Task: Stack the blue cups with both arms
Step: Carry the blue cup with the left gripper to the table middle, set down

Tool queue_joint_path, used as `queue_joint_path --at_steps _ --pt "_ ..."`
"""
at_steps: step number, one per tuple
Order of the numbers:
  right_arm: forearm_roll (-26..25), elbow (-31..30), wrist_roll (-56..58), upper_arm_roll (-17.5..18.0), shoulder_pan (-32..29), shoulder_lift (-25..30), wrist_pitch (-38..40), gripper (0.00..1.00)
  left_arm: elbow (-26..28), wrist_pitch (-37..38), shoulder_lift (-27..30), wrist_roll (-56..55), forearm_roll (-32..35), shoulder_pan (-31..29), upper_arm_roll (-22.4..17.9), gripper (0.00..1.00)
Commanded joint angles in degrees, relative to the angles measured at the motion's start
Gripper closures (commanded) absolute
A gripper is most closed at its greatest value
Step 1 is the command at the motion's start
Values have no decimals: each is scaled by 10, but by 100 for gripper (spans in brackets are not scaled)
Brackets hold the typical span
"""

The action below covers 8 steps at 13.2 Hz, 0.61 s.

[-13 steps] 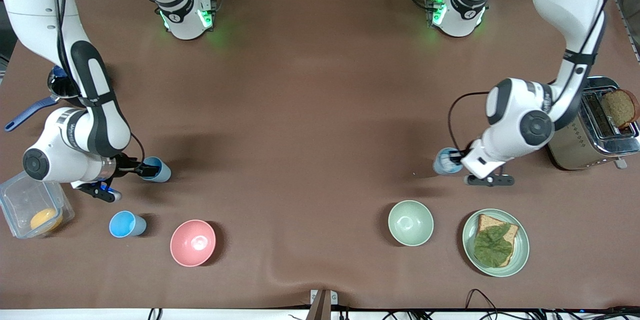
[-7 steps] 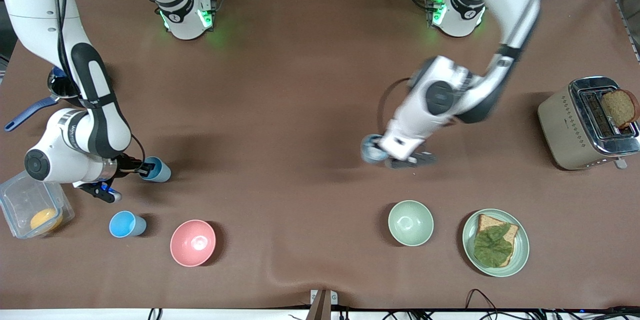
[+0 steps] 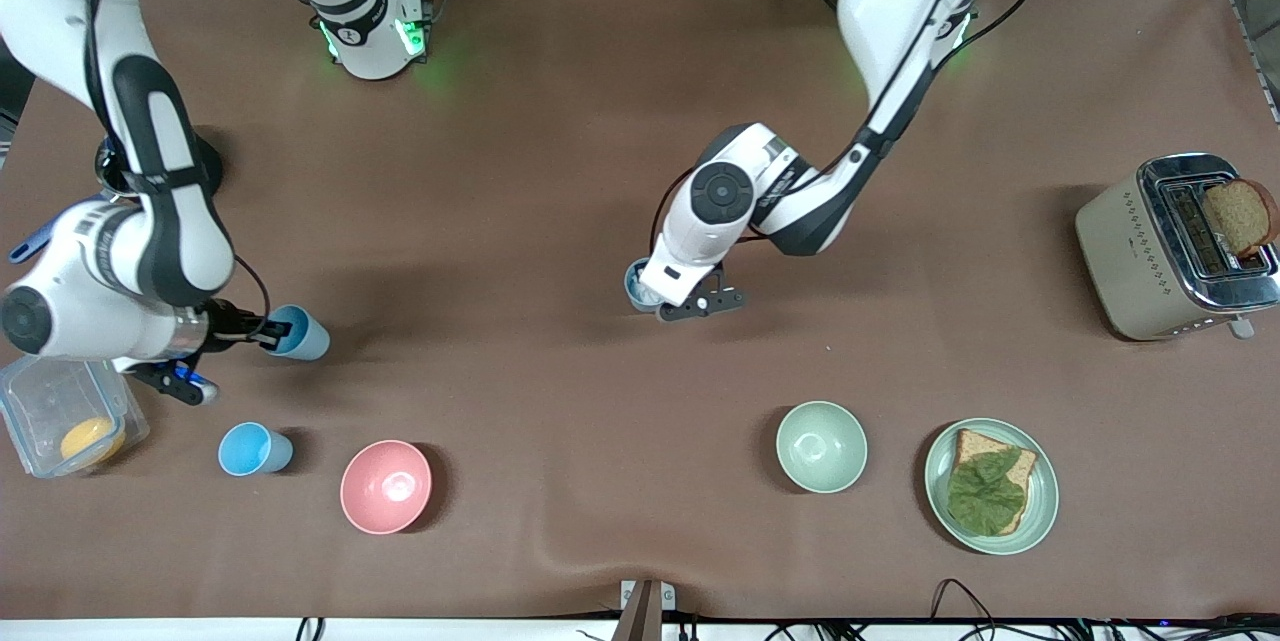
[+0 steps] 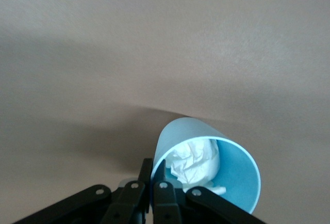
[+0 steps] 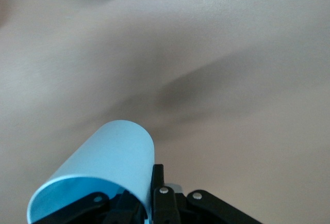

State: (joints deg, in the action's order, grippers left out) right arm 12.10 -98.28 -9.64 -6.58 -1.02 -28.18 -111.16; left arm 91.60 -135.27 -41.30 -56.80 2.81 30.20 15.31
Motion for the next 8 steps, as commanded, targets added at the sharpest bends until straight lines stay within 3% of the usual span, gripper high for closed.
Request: queue_joint_path --at_steps 1,2,3,5,8 --pt "6 2 -6 6 7 61 58 100 -17 -7 -12 -25 -3 30 -26 88" --pt "6 14 -12 5 20 70 85 100 -17 -7 -8 -27 -4 29 -26 23" --pt "7 28 -30 6 28 73 109 100 -17 -6 0 -30 -3 25 -26 0" --pt "9 48 -96 7 57 74 132 100 -15 24 31 -30 -3 10 -27 0" --pt "42 55 -230 8 126 73 123 100 -16 124 126 -20 -2 -36 -25 0"
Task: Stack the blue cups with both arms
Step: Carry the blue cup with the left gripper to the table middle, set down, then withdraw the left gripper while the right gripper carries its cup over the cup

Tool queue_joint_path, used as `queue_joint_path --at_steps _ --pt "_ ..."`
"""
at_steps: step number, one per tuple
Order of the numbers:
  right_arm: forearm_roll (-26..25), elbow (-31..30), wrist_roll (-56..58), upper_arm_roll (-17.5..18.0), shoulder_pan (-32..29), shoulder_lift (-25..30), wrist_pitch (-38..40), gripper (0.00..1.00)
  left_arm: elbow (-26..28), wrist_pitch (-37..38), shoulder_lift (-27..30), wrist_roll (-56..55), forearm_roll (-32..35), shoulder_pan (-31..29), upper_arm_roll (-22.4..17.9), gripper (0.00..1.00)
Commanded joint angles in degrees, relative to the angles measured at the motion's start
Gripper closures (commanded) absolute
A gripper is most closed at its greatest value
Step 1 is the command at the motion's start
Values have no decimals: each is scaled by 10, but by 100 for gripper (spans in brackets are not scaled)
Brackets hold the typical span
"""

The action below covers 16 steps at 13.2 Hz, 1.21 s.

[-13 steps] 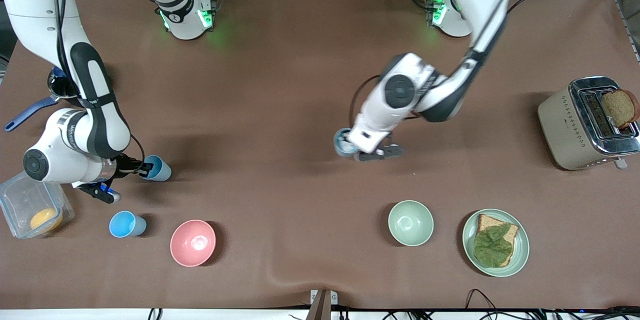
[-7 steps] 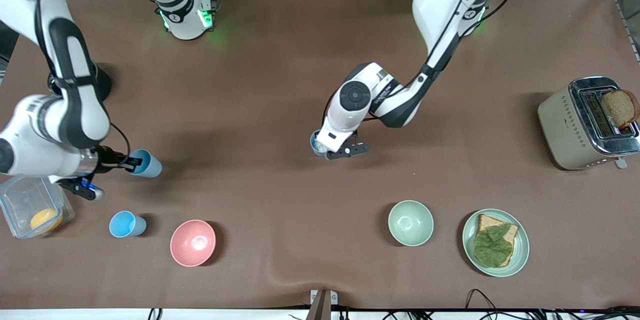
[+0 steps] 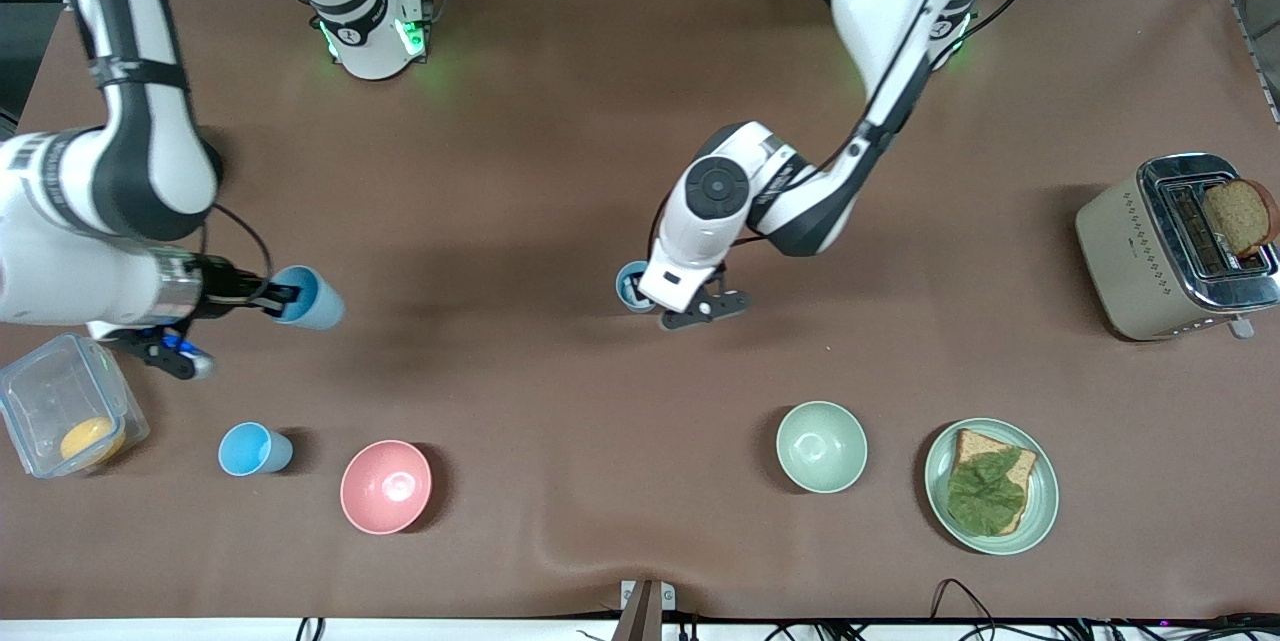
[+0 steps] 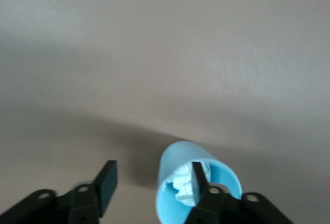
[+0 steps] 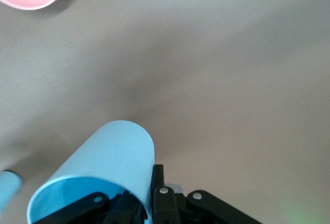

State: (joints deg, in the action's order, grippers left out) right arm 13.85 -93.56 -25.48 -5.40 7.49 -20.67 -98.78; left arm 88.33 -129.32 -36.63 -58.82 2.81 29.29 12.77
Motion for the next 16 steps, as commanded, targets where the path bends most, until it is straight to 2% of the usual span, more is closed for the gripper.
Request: queue_joint_path --at_steps 1,3,5,8,10,12,16 --pt "48 8 -114 -4 59 -6 -15 100 17 91 109 1 -2 -44 1 0" --pt "60 8 -193 -4 107 -10 -49 100 18 130 162 11 -1 -87 0 0" --pt "61 8 -275 -4 163 -15 -89 100 18 189 197 71 -1 -156 0 0" --pt "61 8 -395 -4 255 -35 -162 100 20 253 233 256 -1 -260 -1 0" --pt "64 8 -432 -4 290 -49 -199 100 21 280 246 354 31 -330 5 0" --pt "100 8 -448 -4 328 -72 -249 100 18 290 268 412 35 -354 3 0" --pt "101 8 -479 -4 359 -96 -260 100 17 320 296 420 38 -379 5 0"
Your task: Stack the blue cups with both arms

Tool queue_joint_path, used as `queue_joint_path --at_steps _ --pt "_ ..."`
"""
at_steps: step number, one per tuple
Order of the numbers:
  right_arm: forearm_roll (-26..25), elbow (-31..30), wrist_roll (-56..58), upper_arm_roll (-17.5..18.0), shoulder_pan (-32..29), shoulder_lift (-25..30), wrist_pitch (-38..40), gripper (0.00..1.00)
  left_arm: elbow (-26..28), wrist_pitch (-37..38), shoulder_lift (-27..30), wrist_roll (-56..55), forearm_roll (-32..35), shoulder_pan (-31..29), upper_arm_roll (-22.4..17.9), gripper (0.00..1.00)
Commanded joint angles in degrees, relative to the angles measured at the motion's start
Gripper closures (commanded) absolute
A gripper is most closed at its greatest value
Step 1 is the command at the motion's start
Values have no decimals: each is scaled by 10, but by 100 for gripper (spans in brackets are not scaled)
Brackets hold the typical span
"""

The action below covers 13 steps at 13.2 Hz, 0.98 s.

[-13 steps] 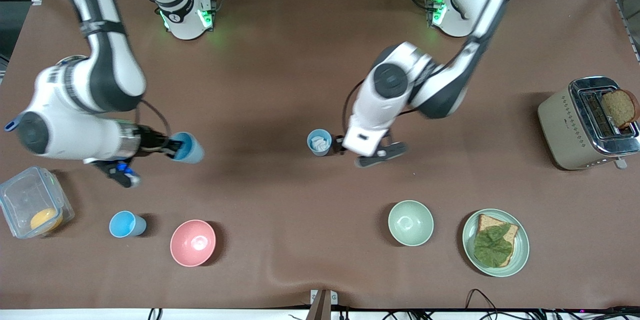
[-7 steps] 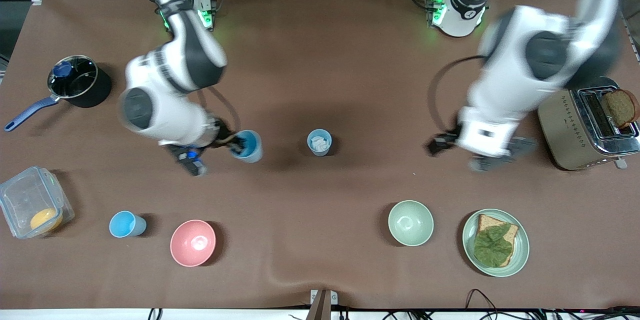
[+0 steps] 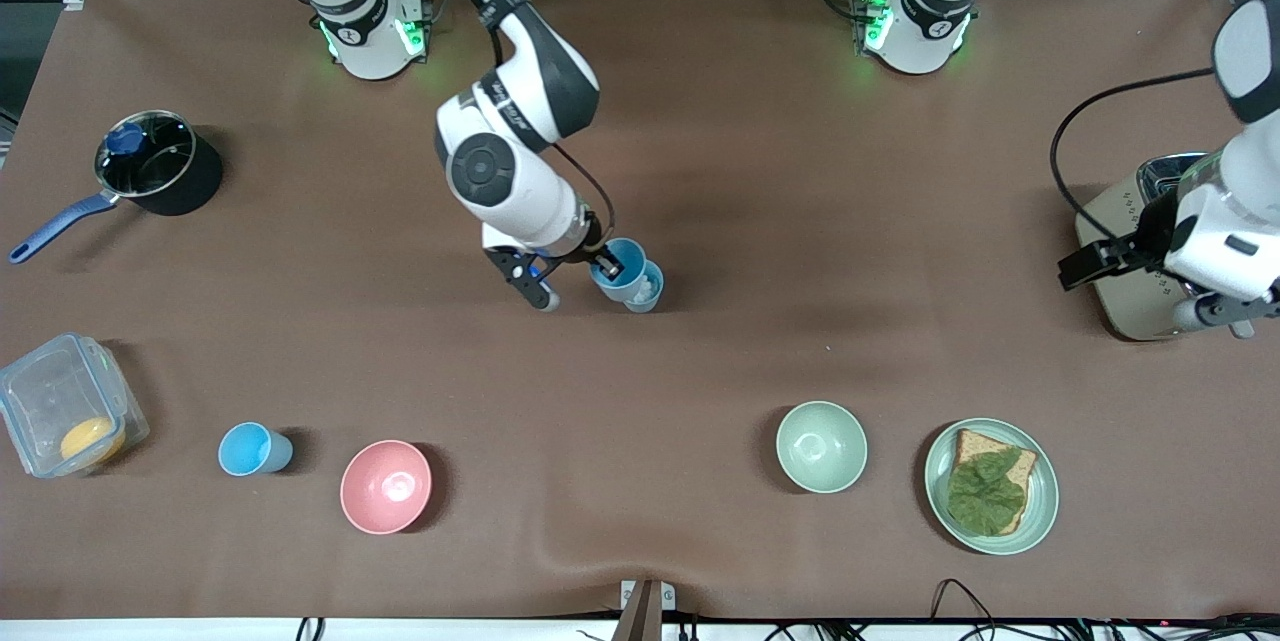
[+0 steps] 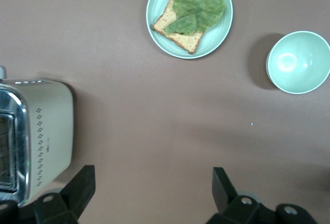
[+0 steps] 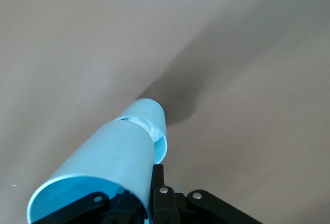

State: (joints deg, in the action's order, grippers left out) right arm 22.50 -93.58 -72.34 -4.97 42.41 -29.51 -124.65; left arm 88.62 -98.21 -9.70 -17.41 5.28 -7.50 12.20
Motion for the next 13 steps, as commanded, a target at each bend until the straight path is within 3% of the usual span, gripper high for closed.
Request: queue_joint_path --at_steps 1,4,7,8,9,10,13 --pt "15 9 -10 -8 12 -15 -9 100 14 9 33 10 16 -11 13 0" --pt "16 9 -10 -8 26 -35 -41 100 13 10 38 64 24 -9 13 0" --pt "18 9 -10 -8 24 -37 -40 100 13 23 63 66 19 18 -16 0" --pt "18 9 -10 -8 23 -37 -40 81 14 23 64 75 13 14 -17 0" --pt "19 9 -11 -8 22 -37 -38 29 13 23 66 83 13 15 -17 0" --pt "18 9 -20 -8 25 -35 -37 0 14 24 80 89 12 18 -18 0" --pt "9 11 -6 -14 7 -15 -4 0 14 56 95 95 12 87 -76 0"
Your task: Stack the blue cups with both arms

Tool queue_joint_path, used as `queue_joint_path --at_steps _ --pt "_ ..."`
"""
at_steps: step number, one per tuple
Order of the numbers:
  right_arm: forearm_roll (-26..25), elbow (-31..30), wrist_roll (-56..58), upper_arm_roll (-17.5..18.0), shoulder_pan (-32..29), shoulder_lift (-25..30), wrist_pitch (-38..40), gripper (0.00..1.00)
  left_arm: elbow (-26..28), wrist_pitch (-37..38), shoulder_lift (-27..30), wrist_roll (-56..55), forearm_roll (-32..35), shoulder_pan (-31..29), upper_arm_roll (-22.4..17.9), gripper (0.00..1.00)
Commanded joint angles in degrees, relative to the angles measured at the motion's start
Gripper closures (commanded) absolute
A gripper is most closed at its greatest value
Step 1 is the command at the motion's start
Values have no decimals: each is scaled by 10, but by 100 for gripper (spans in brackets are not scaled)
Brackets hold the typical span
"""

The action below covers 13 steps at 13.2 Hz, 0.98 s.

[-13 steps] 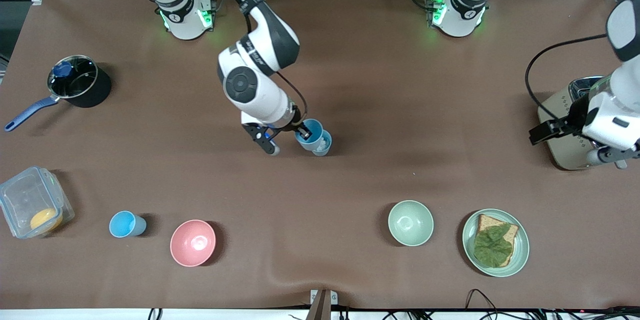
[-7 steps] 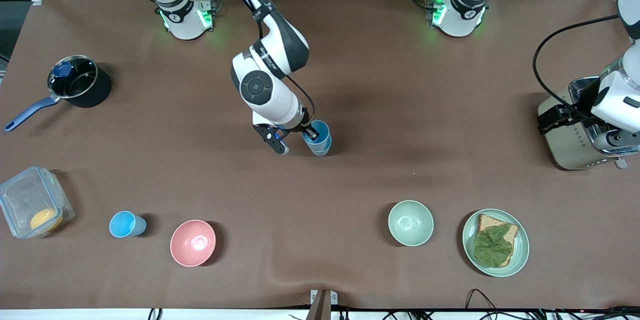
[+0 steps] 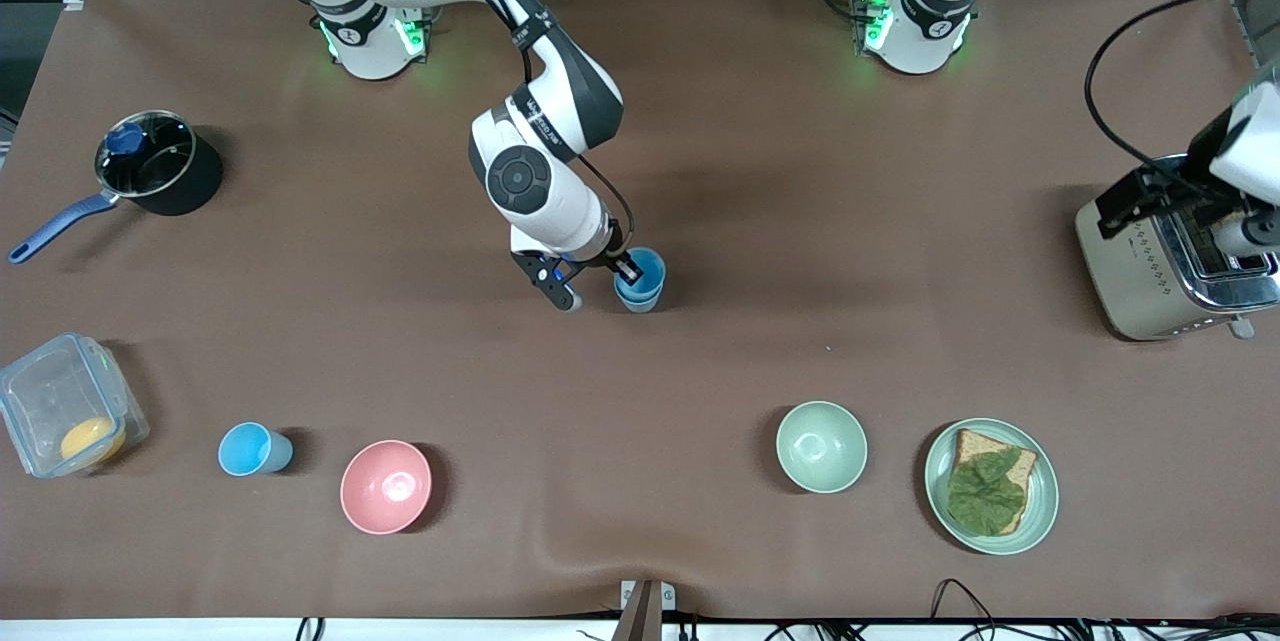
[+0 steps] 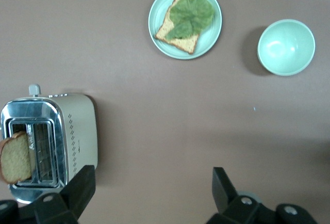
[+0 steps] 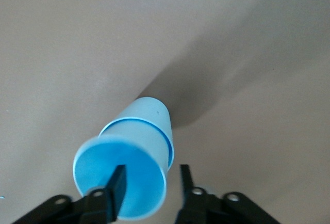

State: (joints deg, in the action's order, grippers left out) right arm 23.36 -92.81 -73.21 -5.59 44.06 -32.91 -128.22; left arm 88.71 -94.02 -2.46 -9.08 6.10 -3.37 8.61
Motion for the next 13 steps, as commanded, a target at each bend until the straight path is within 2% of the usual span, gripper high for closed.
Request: queue_joint_path --at_steps 1,2,4,9,11,13 --pt "-2 11 30 -8 -29 27 54 0 13 14 23 12 4 50 -47 0" --pt "-2 14 76 -8 -47 37 87 0 14 14 21 12 2 49 -48 0" --pt "-2 14 168 -9 -92 59 142 0 15 36 22 10 -54 42 -49 0" --pt "-3 14 392 -10 -204 111 274 0 7 53 21 15 -57 18 -46 0" --pt "-32 16 472 -10 -244 127 312 0 -1 66 21 13 -57 7 -43 0" --pt "-116 27 550 -9 -262 149 348 0 -25 88 20 13 -57 7 -49 0"
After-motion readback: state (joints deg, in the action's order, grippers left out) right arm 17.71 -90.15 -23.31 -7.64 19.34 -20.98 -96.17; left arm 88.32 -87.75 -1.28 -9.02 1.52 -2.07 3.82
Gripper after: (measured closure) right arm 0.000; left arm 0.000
